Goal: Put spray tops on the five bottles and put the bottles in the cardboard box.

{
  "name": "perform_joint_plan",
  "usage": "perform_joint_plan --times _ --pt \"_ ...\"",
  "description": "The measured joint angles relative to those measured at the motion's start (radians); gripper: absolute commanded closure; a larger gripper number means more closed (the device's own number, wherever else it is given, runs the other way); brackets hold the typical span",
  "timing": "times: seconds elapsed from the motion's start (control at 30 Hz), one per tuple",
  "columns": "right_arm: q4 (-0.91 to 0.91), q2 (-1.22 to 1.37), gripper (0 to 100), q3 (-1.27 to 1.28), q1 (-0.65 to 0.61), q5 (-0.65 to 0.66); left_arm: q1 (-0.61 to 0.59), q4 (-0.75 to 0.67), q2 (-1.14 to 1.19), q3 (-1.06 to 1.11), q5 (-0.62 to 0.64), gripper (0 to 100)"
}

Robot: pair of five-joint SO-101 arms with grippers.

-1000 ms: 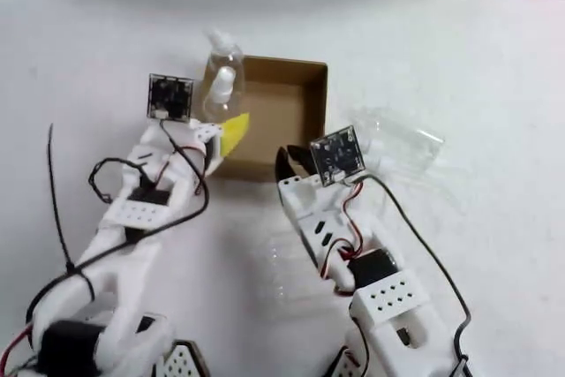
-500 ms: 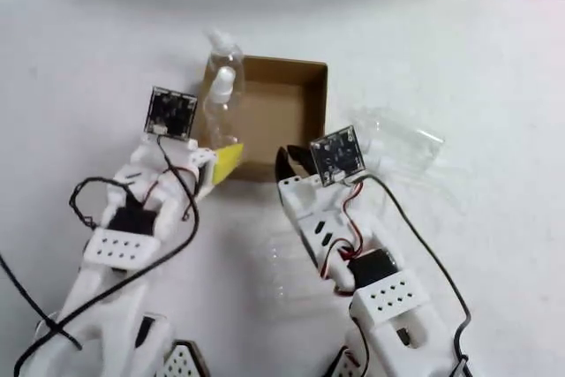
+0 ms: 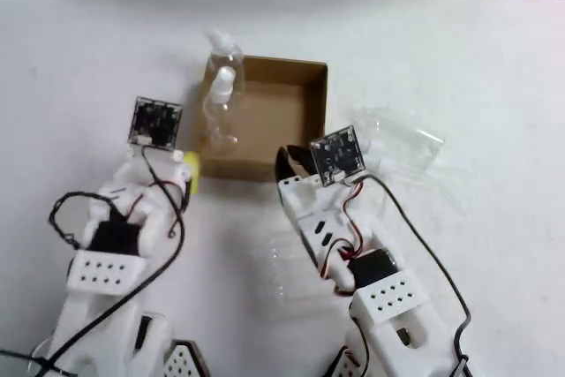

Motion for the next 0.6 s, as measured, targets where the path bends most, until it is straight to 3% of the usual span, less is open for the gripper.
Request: perform_joint_plan --times 0.33,0.6 --pt "0.0 0.0 98.2 0.0 0.0 0.0 -0.138 0.356 -0.207 0.023 0.0 97" --pt "0.0 0.0 98.2 0.0 0.0 0.0 -0.144 0.374 -0.459 0.262 0.0 97"
